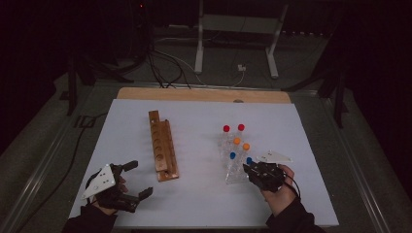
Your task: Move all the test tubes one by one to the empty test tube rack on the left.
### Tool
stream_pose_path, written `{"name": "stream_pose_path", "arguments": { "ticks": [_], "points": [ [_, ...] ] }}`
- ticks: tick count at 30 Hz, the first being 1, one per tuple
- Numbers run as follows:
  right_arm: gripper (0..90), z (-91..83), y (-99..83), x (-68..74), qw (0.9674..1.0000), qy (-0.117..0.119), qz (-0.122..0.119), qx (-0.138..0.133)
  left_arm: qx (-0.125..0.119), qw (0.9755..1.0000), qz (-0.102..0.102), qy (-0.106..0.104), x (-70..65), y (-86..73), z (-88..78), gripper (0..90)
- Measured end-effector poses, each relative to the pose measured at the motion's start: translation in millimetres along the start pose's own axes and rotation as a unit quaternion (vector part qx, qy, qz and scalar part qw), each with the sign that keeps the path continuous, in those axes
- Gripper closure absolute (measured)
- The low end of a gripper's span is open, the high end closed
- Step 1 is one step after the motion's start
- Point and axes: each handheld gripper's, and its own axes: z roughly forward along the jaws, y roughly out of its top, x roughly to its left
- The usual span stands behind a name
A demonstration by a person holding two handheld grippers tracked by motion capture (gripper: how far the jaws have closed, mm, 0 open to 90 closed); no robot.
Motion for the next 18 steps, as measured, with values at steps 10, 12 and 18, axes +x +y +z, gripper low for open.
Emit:
{"name": "stream_pose_path", "arguments": {
  "ticks": [10, 12, 18],
  "points": [
    [76.6, 0.1, 0.9, 1.4, 0.9999, -0.01, -0.014, -0.002, 0.0, 1.0, 0.0, 0.003, -0.1, -0.1, 0.2, 0.4],
    [76.6, -2.0, 1.8, 1.0, 0.9998, -0.008, -0.014, -0.006, 0.001, 1.0, 0.001, 0.004, -0.1, -0.2, 0.4, 0.5],
    [76.6, -10.7, 6.4, 1.5, 0.9997, -0.008, -0.017, -0.018, 0.002, 1.0, 0.0, 0.006, -0.3, 0.2, 0.2, 0.5]
  ]
}}
